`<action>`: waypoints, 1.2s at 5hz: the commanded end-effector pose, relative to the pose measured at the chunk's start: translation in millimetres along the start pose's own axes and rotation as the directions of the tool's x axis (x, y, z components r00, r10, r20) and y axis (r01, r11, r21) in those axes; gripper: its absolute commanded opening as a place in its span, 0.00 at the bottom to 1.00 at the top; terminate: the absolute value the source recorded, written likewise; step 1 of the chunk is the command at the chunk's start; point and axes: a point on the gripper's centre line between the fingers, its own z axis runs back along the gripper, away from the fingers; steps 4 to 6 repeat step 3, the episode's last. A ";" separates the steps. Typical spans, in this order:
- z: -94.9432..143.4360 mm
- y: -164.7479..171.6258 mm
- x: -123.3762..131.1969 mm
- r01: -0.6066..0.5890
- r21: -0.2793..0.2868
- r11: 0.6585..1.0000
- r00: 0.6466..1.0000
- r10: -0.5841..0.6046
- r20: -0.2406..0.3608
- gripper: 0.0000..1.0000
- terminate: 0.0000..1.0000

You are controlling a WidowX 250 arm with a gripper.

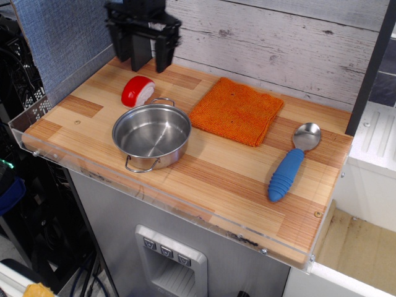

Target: Place the sushi to the left of the orange towel

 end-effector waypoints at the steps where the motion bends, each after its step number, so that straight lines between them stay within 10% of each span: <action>1: 26.7 -10.1 -3.1 -0.020 -0.013 1.000 0.999 0.020 0.051 1.00 0.00; 2: 26.7 -10.1 -3.1 -0.020 -0.013 1.000 0.999 0.020 0.051 1.00 0.00; 3: 26.7 -10.1 -3.1 -0.020 -0.013 1.000 0.999 0.020 0.051 1.00 1.00; 6: 26.7 -10.1 -3.1 -0.020 -0.013 1.000 0.999 0.020 0.051 1.00 1.00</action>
